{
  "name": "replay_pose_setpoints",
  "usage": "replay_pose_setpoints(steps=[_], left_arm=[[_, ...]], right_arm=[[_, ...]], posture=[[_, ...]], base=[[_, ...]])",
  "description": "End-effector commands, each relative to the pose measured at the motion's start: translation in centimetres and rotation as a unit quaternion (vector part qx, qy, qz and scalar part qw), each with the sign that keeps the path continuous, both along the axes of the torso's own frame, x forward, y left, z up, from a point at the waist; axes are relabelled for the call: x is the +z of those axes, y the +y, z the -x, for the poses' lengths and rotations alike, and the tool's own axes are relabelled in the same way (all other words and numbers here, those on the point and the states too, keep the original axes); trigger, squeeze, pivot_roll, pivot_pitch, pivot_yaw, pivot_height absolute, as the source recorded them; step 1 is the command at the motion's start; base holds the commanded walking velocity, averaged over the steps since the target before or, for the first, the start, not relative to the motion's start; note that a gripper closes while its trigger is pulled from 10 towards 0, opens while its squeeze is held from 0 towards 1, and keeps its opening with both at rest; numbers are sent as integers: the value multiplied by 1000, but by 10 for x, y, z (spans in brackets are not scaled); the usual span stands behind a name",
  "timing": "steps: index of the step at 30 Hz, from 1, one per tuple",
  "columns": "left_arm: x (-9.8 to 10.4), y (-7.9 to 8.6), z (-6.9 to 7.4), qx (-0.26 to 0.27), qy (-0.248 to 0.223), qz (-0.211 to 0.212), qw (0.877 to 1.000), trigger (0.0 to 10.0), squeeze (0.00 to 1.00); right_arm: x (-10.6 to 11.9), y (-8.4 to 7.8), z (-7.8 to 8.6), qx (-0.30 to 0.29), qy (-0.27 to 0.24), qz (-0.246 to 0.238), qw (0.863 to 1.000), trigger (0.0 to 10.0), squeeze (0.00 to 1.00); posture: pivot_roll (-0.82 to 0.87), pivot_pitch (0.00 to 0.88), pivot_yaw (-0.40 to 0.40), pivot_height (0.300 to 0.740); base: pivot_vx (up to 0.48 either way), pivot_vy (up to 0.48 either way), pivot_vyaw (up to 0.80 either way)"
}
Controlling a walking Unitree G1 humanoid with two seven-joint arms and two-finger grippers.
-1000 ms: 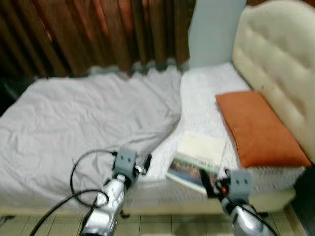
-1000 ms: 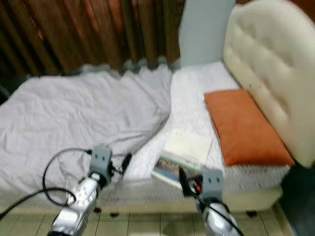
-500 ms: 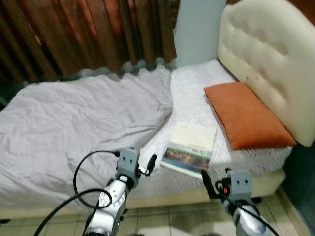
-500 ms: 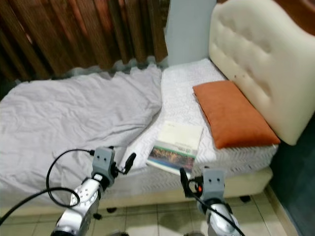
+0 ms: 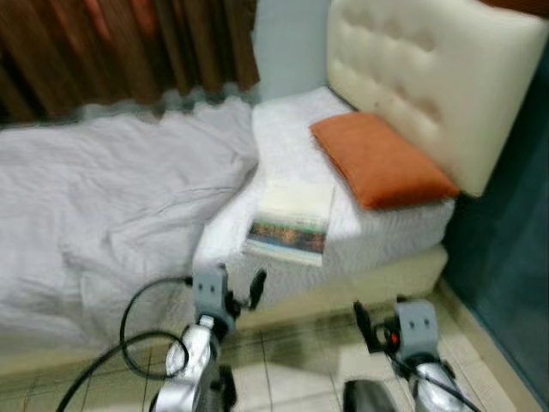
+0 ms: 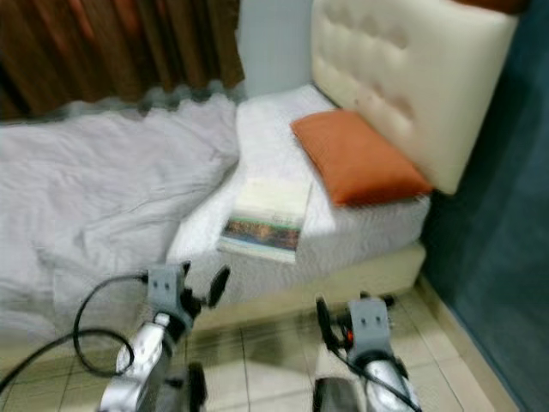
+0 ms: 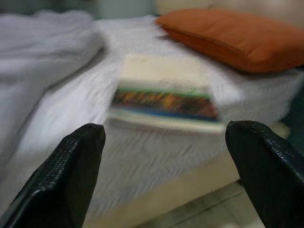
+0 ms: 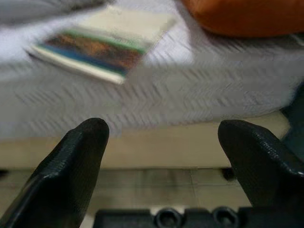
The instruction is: Clean up the room
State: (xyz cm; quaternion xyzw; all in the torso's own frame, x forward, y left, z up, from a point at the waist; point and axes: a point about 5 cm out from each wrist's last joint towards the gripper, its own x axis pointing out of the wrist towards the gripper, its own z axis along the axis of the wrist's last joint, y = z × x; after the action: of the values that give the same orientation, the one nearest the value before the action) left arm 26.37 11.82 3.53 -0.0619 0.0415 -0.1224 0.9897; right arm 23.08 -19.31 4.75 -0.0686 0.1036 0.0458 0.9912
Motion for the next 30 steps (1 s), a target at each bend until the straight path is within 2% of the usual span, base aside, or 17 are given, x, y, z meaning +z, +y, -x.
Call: replay_pose_setpoints(steps=[1,6,11,13,19,25,30], left_arm=[[0,0,4,7,-11,-17,1000,10000,0],[4,-10,4,18,-11,-16,1000,10000,0],[8,-4,1,38,-14,-17,999,10000,0],[10,-4,0,31,-21,-28,999,10000,0],[16,-4,1,20,-29,-24,999,10000,0],[16,-1,-1,20,-26,-22,999,10000,0],[15,2,0,21,-21,-22,999,10000,0]], right_arm=[[7,-5,-2,3,-5,-5,1000,10000,0],[7,-16,-9,16,4,2,1000,10000,0],[1,-11,-20,24,14,-8,1000,10000,0],[-1,-9,-23,19,20,-19,999,10000,0],[-5,-6,-28,13,26,-40,999,10000,0],[-10,-2,-31,10,30,-56,998,10000,0],[-10,-7,-27,-1,24,-67,997,10000,0]], posture=[[-209,103,-23,570],[-170,104,-70,570],[-133,104,-73,570],[-119,104,-67,570],[-107,109,-48,570],[-109,105,-25,570],[-113,115,-28,570]], base=[[0,0,0],[0,0,0],[0,0,0],[0,0,0],[0,0,0],[436,0,0],[424,0,0]])
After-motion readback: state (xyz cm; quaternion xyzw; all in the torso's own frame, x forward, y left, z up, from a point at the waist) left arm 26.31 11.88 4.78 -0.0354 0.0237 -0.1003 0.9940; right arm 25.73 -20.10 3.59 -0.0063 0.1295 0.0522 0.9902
